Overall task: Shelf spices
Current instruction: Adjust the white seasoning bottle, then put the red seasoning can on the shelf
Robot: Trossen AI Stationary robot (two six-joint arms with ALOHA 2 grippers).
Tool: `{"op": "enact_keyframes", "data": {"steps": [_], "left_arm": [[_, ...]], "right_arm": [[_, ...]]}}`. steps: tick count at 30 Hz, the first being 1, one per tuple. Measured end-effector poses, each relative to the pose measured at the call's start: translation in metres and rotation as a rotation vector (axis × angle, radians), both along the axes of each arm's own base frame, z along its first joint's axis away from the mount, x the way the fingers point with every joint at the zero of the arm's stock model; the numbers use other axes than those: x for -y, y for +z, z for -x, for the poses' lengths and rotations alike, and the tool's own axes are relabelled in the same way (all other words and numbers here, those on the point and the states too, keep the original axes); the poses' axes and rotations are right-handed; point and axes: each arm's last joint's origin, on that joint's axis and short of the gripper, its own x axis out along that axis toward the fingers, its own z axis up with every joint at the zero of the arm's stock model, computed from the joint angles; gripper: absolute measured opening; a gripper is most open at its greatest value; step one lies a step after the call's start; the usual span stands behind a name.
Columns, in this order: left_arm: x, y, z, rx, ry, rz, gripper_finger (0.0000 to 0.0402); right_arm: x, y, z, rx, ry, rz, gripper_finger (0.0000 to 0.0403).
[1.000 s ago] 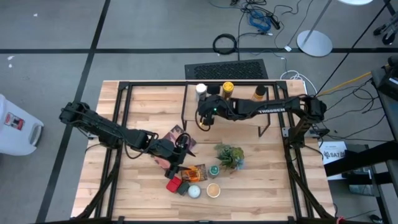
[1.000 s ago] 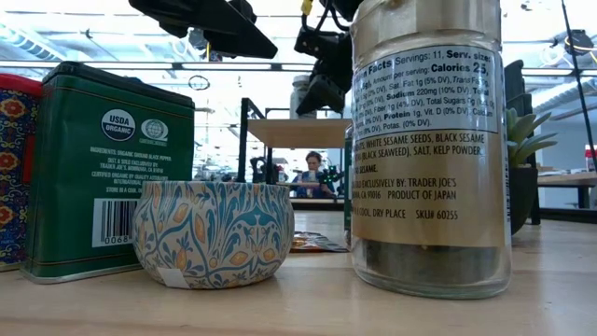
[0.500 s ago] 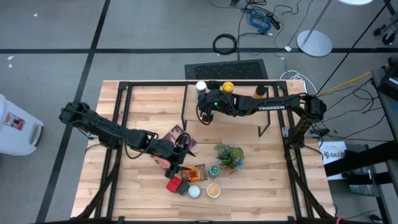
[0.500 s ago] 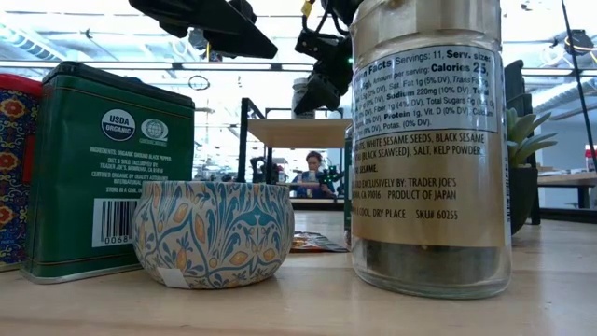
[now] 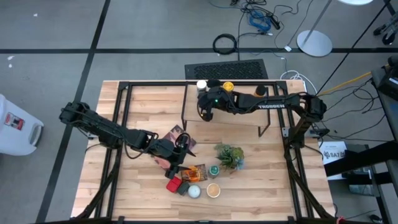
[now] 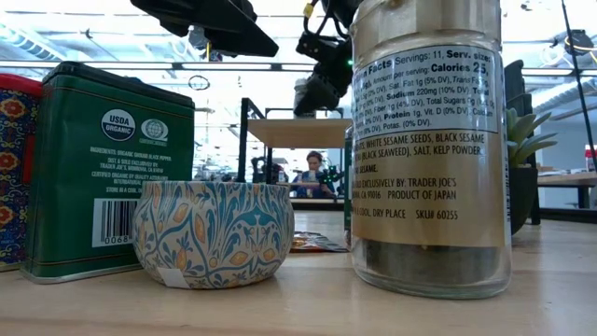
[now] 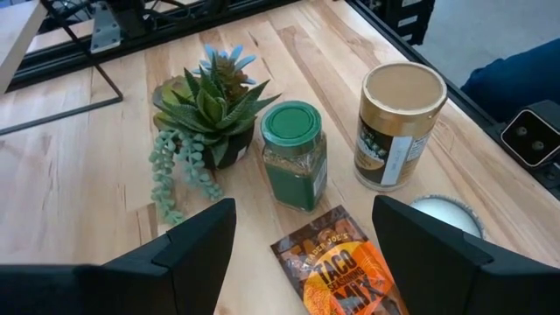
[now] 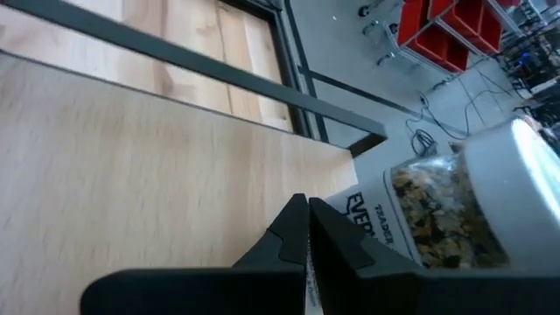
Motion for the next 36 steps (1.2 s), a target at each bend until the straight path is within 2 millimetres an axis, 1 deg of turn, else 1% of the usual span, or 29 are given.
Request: {"op": "enact_keyframes", "data": {"steps": [4,8,13,17,21,25,29,32,36], "left_arm": [[0.000,0.000,0.000,-0.001,0.001,0.002,0.0279],[0.000,0.000,0.000,-0.006,0.010,0.016,0.0279],[0.001,-0.002,0.001,-0.030,0.019,0.030,0.0279],[0.004,-0.002,0.002,-0.030,0.014,0.037,0.0279],[0.008,-0.002,0.004,-0.052,0.005,0.076,0.0279],[0.015,-0.007,0.010,-0.139,-0.023,0.120,0.0279],[0.026,-0.012,0.019,-0.234,-0.043,0.157,0.0279],[0.034,-0.014,0.025,-0.283,-0.047,0.194,0.0279],[0.044,-0.007,0.031,-0.346,-0.044,0.241,0.0279]], "right_arm": [[-0.002,0.000,-0.001,0.006,0.027,-0.008,0.0000],[-0.013,-0.001,-0.003,-0.008,0.070,-0.022,0.0000],[-0.043,0.000,-0.004,-0.040,0.147,-0.029,0.0003],[-0.068,0.008,0.000,-0.038,0.200,-0.048,0.0003],[-0.093,0.018,0.007,-0.028,0.241,-0.085,0.0003],[-0.116,0.023,0.018,-0.057,0.281,-0.126,0.0004],[-0.135,0.025,0.028,-0.096,0.307,-0.164,0.0004],[-0.147,0.024,0.031,-0.109,0.327,-0.180,0.0008],[-0.157,0.024,0.034,-0.114,0.336,-0.205,0.0031]]}}
